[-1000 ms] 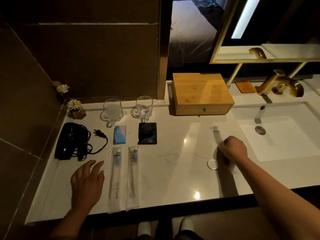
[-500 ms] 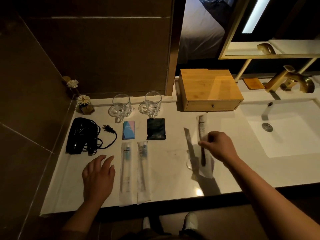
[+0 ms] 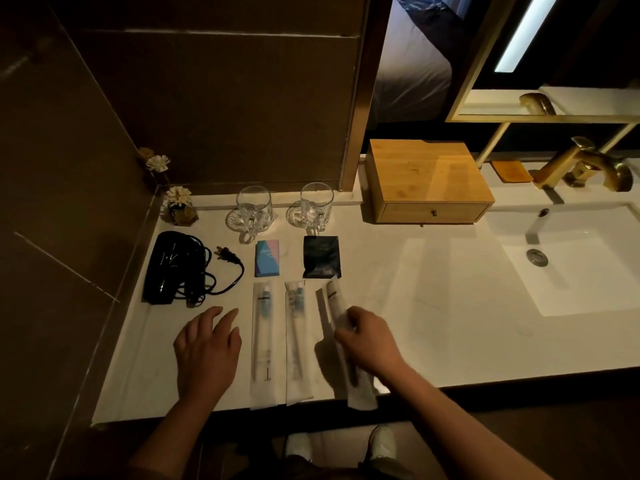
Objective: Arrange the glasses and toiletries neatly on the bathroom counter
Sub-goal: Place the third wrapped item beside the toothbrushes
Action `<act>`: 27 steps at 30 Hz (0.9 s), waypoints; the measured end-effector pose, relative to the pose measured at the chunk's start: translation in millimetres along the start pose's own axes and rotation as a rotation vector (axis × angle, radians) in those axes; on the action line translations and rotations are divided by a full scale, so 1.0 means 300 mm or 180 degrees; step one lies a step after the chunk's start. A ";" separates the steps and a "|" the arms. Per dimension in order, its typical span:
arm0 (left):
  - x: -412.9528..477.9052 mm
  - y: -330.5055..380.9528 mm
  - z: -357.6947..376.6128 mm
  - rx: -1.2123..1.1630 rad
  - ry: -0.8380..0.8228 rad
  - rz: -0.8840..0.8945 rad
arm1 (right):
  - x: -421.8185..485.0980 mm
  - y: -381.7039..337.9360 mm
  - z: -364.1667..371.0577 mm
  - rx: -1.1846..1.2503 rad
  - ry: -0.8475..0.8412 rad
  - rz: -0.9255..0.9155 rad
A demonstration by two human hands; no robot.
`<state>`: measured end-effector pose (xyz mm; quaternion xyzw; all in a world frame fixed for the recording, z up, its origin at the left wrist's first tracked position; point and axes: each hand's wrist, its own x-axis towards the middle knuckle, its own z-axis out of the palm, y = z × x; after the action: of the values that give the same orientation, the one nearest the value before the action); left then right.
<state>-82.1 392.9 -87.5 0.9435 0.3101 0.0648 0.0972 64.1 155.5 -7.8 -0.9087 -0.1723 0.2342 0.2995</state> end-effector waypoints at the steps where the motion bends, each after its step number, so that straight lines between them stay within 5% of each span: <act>1: 0.000 -0.001 0.001 -0.0005 -0.0009 -0.0006 | -0.008 0.003 0.024 0.0034 0.0007 0.0005; 12: 0.000 -0.001 0.005 -0.0031 0.0038 0.0010 | 0.040 0.189 -0.130 -0.0328 0.0729 0.0293; 27: -0.002 -0.010 0.008 -0.0050 0.0068 0.0027 | 0.038 0.073 0.037 -0.1389 0.0548 -0.0209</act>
<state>-83.9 394.6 -90.4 0.9433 0.3065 0.0776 0.1009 71.5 149.1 -33.0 -0.9624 -0.2221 0.1033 0.1170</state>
